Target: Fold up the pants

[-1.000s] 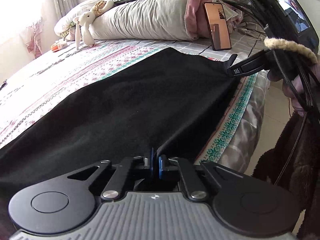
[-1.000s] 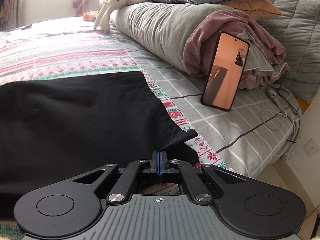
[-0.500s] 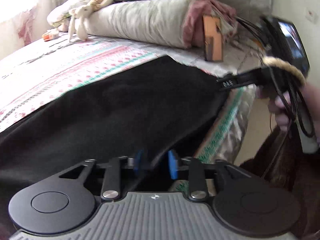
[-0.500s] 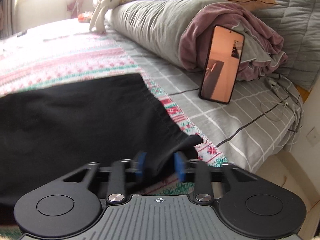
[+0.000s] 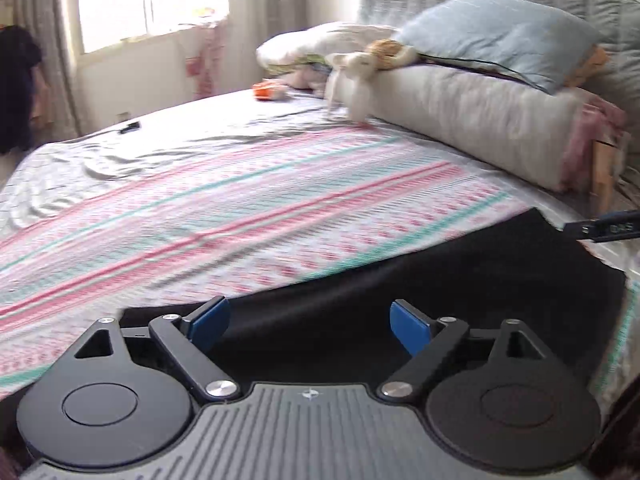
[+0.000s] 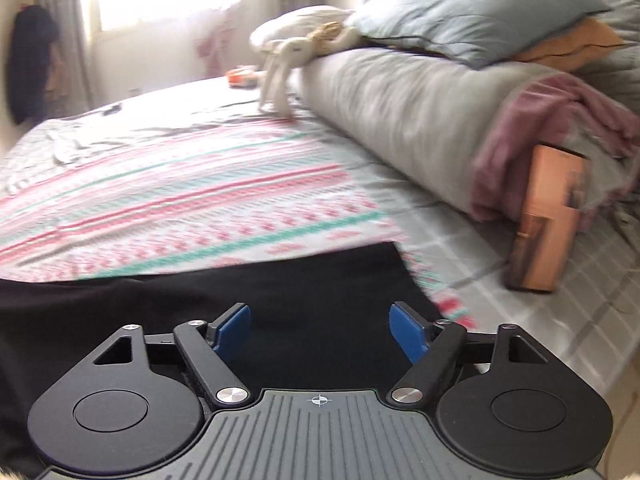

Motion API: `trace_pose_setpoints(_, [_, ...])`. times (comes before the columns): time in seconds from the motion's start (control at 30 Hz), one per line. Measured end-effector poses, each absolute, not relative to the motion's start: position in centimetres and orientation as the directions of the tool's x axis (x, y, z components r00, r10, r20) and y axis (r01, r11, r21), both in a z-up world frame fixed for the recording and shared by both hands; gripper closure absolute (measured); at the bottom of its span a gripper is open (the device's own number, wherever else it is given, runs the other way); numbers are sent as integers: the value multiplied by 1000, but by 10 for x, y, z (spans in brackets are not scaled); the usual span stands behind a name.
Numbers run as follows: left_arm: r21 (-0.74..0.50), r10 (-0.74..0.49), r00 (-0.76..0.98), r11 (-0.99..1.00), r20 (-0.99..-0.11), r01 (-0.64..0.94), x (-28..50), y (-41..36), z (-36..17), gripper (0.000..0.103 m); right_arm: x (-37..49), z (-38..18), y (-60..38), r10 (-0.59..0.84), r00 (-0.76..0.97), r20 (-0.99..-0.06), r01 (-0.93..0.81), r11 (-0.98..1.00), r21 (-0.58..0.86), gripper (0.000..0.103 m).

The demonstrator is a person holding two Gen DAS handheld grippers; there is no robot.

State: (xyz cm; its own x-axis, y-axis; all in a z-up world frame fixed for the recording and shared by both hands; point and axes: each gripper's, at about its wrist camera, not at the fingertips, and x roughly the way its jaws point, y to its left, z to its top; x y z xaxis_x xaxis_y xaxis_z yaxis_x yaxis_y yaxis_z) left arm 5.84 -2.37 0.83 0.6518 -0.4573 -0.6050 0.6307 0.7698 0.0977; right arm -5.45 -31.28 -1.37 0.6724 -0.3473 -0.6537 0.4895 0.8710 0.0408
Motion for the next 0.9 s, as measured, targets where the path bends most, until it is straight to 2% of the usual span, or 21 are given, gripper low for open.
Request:
trace_pose_setpoints(0.27, [156, -323, 714, 842, -621, 516, 126, 29, 2, 0, 21, -26, -269, -135, 662, -737, 326, 938, 121, 20])
trace_pose_setpoints(0.47, [81, -288, 677, 885, -677, 458, 187, 57, -26, 0, 57, -53, -230, -20, 549, -836, 246, 959, 139, 20])
trace_pose_setpoints(0.7, [-126, -387, 581, 890, -716, 437, 231, 79, -52, 1, 67, -58, -214, -85, 527, -846, 198, 980, 25, 19])
trace_pose_setpoints(0.9, [-208, -431, 541, 881, -722, 424, 241, 84, -65, 19, 70, -73, -220, -116, 472, -874, 214, 977, -14, 19])
